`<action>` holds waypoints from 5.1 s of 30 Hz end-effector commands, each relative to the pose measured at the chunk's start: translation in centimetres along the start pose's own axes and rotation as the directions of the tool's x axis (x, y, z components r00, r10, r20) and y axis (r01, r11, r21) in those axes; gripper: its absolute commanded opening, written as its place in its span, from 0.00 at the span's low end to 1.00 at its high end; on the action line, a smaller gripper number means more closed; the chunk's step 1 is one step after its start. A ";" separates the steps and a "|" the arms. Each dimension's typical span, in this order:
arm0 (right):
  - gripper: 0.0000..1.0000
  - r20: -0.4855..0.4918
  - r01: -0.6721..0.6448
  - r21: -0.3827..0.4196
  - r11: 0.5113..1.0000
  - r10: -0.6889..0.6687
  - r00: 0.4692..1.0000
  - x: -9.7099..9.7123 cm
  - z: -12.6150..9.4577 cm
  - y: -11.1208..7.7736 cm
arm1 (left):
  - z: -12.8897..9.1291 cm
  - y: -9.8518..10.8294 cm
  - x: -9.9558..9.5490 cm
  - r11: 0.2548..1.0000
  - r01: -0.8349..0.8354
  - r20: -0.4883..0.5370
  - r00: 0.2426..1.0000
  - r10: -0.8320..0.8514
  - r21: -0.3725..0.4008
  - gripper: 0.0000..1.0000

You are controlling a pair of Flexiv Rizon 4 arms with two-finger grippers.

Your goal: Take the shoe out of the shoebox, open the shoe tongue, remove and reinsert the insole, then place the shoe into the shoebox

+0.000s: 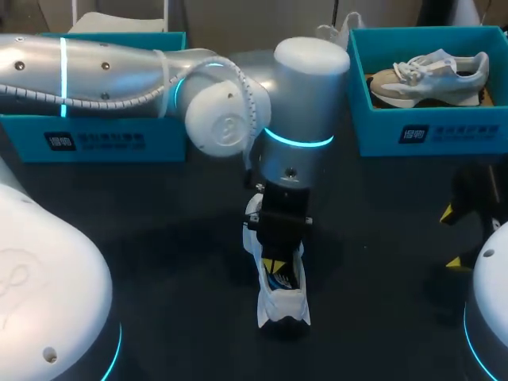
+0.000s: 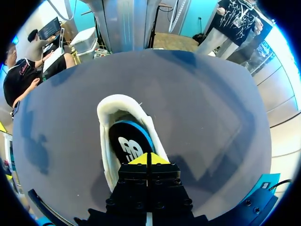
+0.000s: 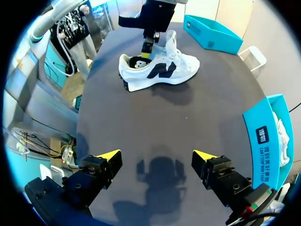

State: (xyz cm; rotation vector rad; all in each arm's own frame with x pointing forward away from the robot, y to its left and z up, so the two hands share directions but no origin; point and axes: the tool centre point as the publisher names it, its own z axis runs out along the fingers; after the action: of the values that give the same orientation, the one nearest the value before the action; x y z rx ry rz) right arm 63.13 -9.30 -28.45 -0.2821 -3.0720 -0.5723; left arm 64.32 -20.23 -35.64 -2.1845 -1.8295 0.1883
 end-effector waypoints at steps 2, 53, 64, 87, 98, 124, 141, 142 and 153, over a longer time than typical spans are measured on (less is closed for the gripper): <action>1.00 0.003 0.000 0.002 1.000 0.000 1.000 0.2 -0.1 0.0 | 0.4 -0.4 -0.5 1.000 0.000 -0.021 1.000 0.000 -0.013 0.00; 1.00 0.003 0.000 0.002 1.000 0.000 1.000 0.2 -0.1 0.0 | 6.4 0.2 0.3 0.991 0.133 -0.009 0.991 -0.133 -0.024 0.00; 1.00 0.003 0.000 0.002 1.000 0.000 1.000 0.2 -0.1 0.0 | 5.0 0.0 -0.4 0.986 0.166 0.054 0.985 -0.164 -0.030 0.00; 1.00 0.003 0.000 0.002 1.000 0.000 1.000 0.2 -0.1 0.0 | 6.2 -3.4 -2.4 0.996 0.084 0.057 0.995 -0.082 -0.024 0.00; 1.00 0.003 0.000 0.002 1.000 0.000 1.000 0.2 -0.1 0.0 | 5.1 -1.3 -1.5 0.985 0.161 0.072 0.985 -0.157 -0.057 0.00; 1.00 0.003 0.000 0.002 1.000 0.000 1.000 0.2 -0.1 0.0 | 5.6 -1.5 -2.3 0.985 0.156 0.027 0.988 -0.155 -0.073 0.00; 1.00 0.003 0.000 0.002 1.000 0.000 1.000 0.2 -0.1 0.0 | 2.7 -0.9 -1.2 0.979 0.170 0.004 0.985 -0.171 -0.108 0.00; 1.00 0.003 0.000 0.002 1.000 0.000 1.000 0.2 -0.1 0.0 | 3.1 -0.8 -1.3 0.980 0.171 -0.013 0.985 -0.173 -0.103 0.00; 1.00 0.003 0.000 0.002 1.000 0.000 1.000 0.2 -0.1 0.0 | 6.4 -0.2 -1.8 0.977 0.192 -0.066 0.978 -0.199 -0.097 0.00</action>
State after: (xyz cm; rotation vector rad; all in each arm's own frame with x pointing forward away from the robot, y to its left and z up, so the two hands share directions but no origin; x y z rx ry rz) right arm 63.07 -9.34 -28.41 -0.2824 -3.0724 -0.5730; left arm 62.05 -20.30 -40.68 -2.0322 -2.0451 0.0003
